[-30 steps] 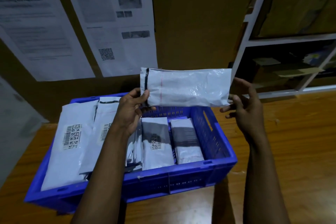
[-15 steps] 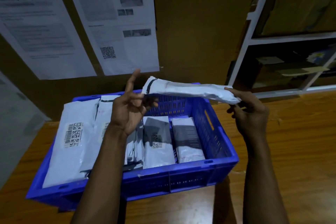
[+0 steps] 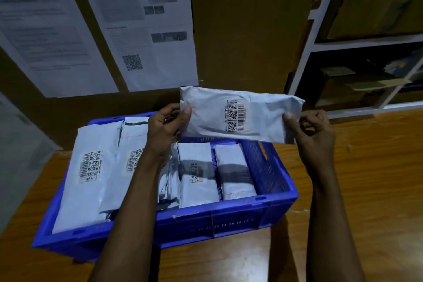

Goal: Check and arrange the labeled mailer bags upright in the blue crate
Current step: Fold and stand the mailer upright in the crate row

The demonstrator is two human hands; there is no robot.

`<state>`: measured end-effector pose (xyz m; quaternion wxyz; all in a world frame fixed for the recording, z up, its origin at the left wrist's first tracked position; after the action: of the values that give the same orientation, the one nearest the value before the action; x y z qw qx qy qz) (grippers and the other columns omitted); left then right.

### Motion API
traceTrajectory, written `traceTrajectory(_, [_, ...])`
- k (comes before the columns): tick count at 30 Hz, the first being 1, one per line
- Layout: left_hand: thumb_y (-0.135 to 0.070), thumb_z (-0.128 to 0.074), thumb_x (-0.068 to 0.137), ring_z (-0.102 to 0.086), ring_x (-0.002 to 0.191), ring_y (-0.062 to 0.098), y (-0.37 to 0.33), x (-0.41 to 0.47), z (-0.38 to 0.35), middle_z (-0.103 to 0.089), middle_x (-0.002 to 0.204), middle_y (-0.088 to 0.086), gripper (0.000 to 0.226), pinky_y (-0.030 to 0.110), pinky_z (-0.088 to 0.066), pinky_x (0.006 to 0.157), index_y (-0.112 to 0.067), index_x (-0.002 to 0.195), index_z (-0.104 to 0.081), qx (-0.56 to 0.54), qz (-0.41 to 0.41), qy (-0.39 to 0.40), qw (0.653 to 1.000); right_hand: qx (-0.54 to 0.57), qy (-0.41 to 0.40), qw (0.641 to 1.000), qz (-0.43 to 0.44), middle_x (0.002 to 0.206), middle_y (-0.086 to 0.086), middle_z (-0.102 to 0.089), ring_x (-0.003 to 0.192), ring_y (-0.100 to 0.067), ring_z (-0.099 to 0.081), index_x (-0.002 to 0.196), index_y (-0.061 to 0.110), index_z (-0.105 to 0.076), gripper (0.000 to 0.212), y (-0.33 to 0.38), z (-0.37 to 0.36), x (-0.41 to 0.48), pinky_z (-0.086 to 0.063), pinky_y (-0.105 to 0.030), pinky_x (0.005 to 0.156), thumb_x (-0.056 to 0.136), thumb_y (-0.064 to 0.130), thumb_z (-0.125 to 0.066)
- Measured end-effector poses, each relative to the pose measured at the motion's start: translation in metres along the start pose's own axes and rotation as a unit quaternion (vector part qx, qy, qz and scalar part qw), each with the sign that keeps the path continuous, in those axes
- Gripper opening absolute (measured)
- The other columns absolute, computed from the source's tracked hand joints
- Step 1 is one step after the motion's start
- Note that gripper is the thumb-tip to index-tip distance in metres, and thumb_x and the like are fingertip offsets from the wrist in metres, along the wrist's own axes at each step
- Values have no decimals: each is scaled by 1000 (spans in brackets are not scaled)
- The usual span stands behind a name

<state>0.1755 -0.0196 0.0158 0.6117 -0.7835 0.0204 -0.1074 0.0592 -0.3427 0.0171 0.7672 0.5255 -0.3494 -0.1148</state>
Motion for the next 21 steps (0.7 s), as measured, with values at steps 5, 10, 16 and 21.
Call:
traceTrajectory(5, [-27,-72,93,-57,76,26,6,1,3,-68,90,10,14,24,-40,47,-14,92,-73,46,22,-3,999,139,11,984,-113,85,-12,-73,77,-18,-68,90,4,-70,32,-10,-8,-7,-52,-32,62,95,36,-72])
traceTrajectory(10, [-31,-72,93,-52,68,28,9,2,1,-63,84,10,12,23,-37,44,-24,83,-71,53,34,3,998,162,18,973,-163,93,-1,-78,84,-16,-75,104,12,-70,27,-13,-14,-13,-56,-30,57,98,39,-67])
traceTrajectory(16, [-25,-67,97,-53,64,25,12,3,6,-65,80,8,12,23,-37,39,-20,86,-67,62,19,-20,998,258,66,941,-209,100,-5,-77,75,-18,-71,116,12,-70,39,-11,-29,-18,-56,-27,54,92,43,-70])
traceTrajectory(21, [-13,-66,95,-54,47,25,11,3,-1,-62,74,23,12,26,-44,40,-1,94,-64,51,7,22,998,293,120,926,-206,103,-10,-78,68,-16,-70,113,8,-71,42,-2,-52,-23,-57,-25,55,82,35,-77])
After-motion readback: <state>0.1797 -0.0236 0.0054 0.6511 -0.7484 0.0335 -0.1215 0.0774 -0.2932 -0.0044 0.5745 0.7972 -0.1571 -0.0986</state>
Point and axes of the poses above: each hand's wrist, its own x-axis towards the middle knuckle, its own z-axis out of the back of the hand, y = z × x, the point moved 8 cm from there along x, towards the middle knuckle
